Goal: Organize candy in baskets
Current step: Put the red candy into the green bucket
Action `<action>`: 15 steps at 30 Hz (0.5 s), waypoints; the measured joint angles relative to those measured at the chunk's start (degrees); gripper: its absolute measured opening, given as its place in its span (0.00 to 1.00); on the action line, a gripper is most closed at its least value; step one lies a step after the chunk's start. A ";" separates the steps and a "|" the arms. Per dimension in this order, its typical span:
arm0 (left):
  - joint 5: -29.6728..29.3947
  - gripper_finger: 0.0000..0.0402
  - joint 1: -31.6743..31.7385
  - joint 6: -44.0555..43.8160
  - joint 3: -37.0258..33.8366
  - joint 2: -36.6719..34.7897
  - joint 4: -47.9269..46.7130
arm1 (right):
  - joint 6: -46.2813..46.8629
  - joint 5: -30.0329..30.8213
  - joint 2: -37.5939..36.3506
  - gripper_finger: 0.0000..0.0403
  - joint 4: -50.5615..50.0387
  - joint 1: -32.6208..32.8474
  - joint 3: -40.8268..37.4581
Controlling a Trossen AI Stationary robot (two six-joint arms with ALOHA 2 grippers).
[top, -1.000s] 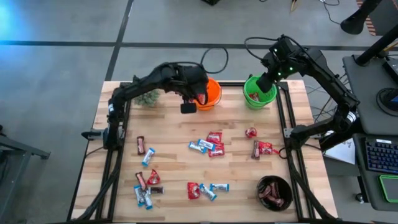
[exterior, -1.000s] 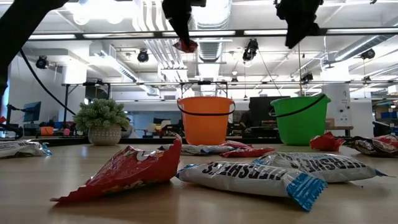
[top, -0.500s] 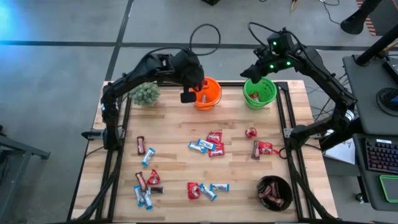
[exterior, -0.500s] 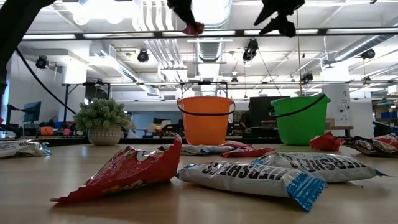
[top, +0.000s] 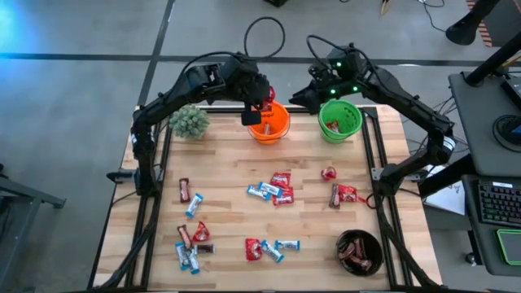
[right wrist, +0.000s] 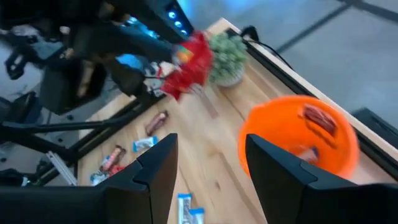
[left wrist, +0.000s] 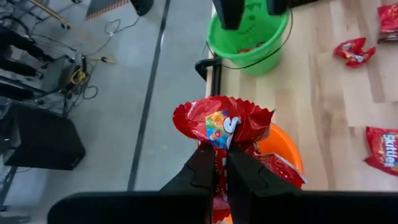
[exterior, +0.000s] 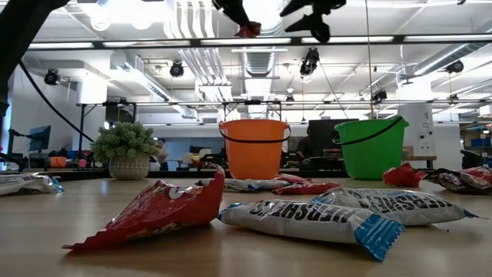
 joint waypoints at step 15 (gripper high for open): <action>2.52 0.00 0.57 1.51 -0.08 0.22 2.03 | 3.58 0.91 4.03 0.44 9.73 2.71 0.00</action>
